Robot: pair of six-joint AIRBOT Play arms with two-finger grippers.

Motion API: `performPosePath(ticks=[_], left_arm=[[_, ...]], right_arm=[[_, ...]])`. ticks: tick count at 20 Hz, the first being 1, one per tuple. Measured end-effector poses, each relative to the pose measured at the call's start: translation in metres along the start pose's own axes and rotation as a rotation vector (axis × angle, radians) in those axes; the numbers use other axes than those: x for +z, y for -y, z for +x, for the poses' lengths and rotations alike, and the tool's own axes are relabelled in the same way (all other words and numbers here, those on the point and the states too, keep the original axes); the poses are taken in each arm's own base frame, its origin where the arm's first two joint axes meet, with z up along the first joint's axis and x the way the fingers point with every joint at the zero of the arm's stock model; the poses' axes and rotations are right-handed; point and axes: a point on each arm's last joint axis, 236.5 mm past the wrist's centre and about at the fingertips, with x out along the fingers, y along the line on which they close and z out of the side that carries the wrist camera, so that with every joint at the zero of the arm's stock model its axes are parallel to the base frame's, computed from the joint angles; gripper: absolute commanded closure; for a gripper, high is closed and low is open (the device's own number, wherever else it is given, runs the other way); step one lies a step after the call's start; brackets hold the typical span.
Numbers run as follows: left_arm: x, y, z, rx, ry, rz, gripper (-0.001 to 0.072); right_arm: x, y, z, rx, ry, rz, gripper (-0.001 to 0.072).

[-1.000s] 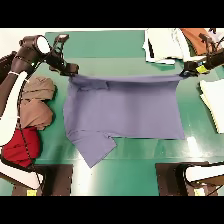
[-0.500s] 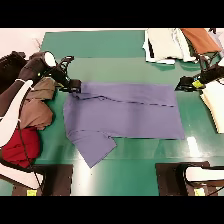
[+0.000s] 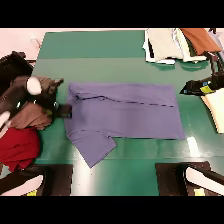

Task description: Fold the shirts.

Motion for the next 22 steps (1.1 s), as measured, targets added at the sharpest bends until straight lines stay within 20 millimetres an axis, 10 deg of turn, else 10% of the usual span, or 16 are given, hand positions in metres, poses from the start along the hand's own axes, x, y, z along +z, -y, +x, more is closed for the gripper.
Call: performPosePath(ticks=[6,16,22], left_arm=[[-0.083,0.010,0.029,-0.113,-0.047,-0.138,0.0167],[-0.090,0.054,0.059,-0.307,0.021,-0.204,0.0169],[-0.095,0.057,0.064,-0.296,0.022,-0.169,0.0367]], right_arm=[[-0.015,-0.003,-0.002,-0.007,0.041,0.004,0.0337],[-0.015,-0.013,-0.003,0.031,0.059,0.018,0.0337],[-0.019,-0.015,-0.003,0.041,0.045,0.019,0.0337]])
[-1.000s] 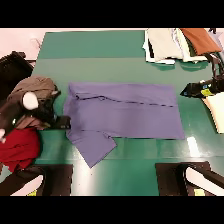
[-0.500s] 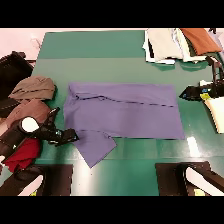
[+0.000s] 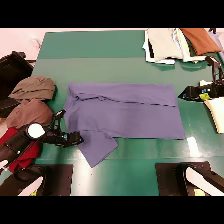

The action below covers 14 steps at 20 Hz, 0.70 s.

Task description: Fold the shirts.

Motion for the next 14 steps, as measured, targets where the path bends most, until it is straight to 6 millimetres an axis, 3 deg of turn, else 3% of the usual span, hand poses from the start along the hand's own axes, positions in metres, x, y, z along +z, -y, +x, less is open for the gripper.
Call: performPosePath(ticks=[1,2,6,8,9,11,14], left_arm=[[0.000,-0.002,0.000,0.010,0.000,0.009,0.0564],[0.000,-0.006,0.001,0.026,0.000,0.019,0.0681],[0.006,-0.005,-0.004,0.041,0.018,0.052,0.0682],[0.014,0.001,-0.014,0.049,0.029,0.089,0.0682],[0.018,0.005,-0.019,0.053,0.036,0.112,0.0682],[0.027,0.014,-0.031,0.056,0.053,0.157,0.0682],[0.036,0.023,-0.042,0.056,0.076,0.198,0.0682]], right_arm=[[0.000,0.000,0.000,0.001,0.000,0.000,0.0337],[-0.001,0.000,0.000,0.002,-0.002,0.000,0.0337],[-0.002,0.003,-0.001,-0.002,-0.007,0.010,0.0337],[-0.009,0.018,-0.004,-0.018,-0.024,0.044,0.0337],[-0.017,0.031,-0.004,-0.033,-0.047,0.075,0.0332],[-0.046,0.066,-0.002,-0.083,-0.114,0.164,0.0119],[-0.103,0.110,0.012,-0.108,-0.220,0.346,0.0167]])
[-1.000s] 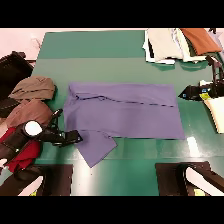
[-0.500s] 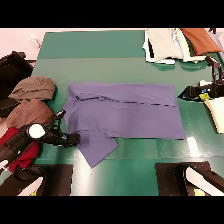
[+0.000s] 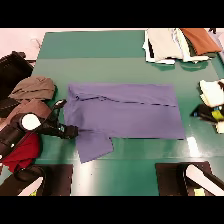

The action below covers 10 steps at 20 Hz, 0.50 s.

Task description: Fold the shirts.

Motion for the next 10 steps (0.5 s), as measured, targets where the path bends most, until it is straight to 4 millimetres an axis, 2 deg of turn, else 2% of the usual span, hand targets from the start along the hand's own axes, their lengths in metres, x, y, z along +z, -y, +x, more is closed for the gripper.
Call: performPosePath(ticks=[2,3,4,7,9,10], left_arm=[[0.004,0.002,-0.003,0.001,0.010,0.013,0.0682],[0.005,0.002,-0.004,0.002,0.013,0.018,0.0682],[0.006,0.002,-0.005,0.002,0.015,0.023,0.0682],[0.008,0.003,-0.006,0.004,0.019,0.031,0.0682],[0.007,0.002,-0.006,0.007,0.016,0.036,0.0682],[0.006,0.001,-0.007,0.012,0.011,0.041,0.0683]], right_arm=[[-0.026,0.018,0.023,0.029,-0.079,0.095,0.0178],[-0.038,0.021,0.035,0.054,-0.119,0.130,0.0227],[-0.047,0.019,0.045,0.082,-0.151,0.153,0.0234],[-0.065,0.002,0.067,0.156,-0.222,0.172,0.0361],[-0.067,-0.009,0.076,0.161,-0.239,0.129,0.0586],[-0.065,-0.013,0.078,0.151,-0.234,0.097,0.0653]])
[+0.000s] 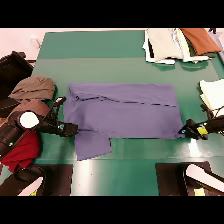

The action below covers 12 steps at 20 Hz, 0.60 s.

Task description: Fold the shirts.

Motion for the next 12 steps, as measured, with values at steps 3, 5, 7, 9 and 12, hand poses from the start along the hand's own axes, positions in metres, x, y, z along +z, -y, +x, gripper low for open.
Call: performPosePath(ticks=[3,5,7,9,12], left_arm=[[-0.009,-0.003,-0.005,0.022,-0.048,0.027,0.0684],[-0.012,-0.003,-0.011,0.033,-0.071,0.046,0.0684],[-0.016,-0.001,-0.019,0.041,-0.099,0.064,0.0684],[-0.019,0.001,-0.025,0.044,-0.121,0.092,0.0684],[0.001,0.004,-0.038,0.062,-0.064,0.156,0.0684]], right_arm=[[0.011,-0.009,-0.012,-0.080,0.055,-0.123,0.0696],[0.009,-0.017,-0.029,-0.126,0.078,-0.197,0.0695],[0.004,-0.019,-0.048,-0.180,0.109,-0.250,0.0696],[-0.001,-0.018,-0.064,-0.228,0.143,-0.285,0.0696],[-0.002,-0.022,-0.078,-0.269,0.181,-0.313,0.0697]])
